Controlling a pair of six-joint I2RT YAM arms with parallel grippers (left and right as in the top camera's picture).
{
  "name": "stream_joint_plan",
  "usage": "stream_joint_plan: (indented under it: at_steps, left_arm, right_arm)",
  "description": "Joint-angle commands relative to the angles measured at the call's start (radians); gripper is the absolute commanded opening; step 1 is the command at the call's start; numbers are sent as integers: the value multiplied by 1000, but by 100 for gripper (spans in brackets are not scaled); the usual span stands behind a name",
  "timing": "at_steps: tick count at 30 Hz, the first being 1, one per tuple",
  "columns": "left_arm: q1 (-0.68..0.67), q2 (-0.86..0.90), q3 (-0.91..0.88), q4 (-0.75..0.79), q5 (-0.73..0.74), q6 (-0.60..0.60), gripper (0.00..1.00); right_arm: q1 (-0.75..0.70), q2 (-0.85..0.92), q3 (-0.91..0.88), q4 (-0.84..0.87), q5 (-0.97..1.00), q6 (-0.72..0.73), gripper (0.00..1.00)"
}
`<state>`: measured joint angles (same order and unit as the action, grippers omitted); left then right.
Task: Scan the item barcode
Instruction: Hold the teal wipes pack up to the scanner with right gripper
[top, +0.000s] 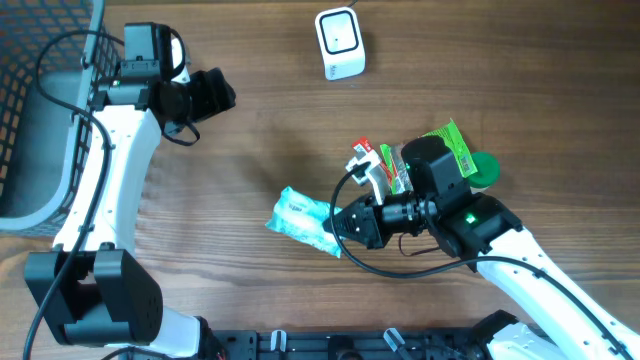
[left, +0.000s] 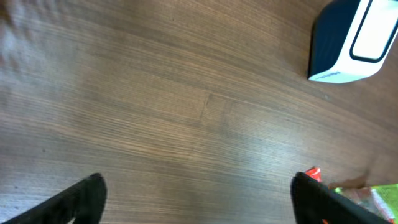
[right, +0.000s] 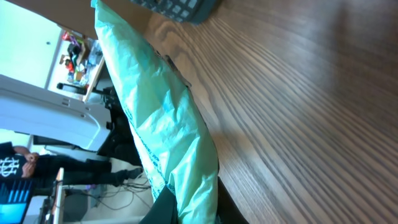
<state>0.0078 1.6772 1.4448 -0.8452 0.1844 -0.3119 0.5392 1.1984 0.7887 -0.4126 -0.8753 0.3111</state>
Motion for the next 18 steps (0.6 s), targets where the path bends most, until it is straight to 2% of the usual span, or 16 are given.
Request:
stream_joint_plan:
  at_steps: [1,6,9,12,15,18]
  left_arm:
    - [1,8,-6,-4,-3,20,100]
    - [1,8,-6,-3,-3,20,100]
    - [1,8,-6,-3,-3,21,100]
    - [1,8,-6,-3,-3,20,100]
    - [1,8,-6,-3,-3,20,100]
    - [1,8,-6,-3,-3,20,100]
  right_arm:
    - [-7,-11,15,-16,87,-23,4]
    - [-14,-11,28,-48,296,-3,4]
    - [-54,-3,134,-143,377,-12,4]
    - [-88,40,315,-294,478,-69,4]
    - [-98,158,599,-503,705,-138,4]
    - [-97,274,792,-552,876,-193,4]
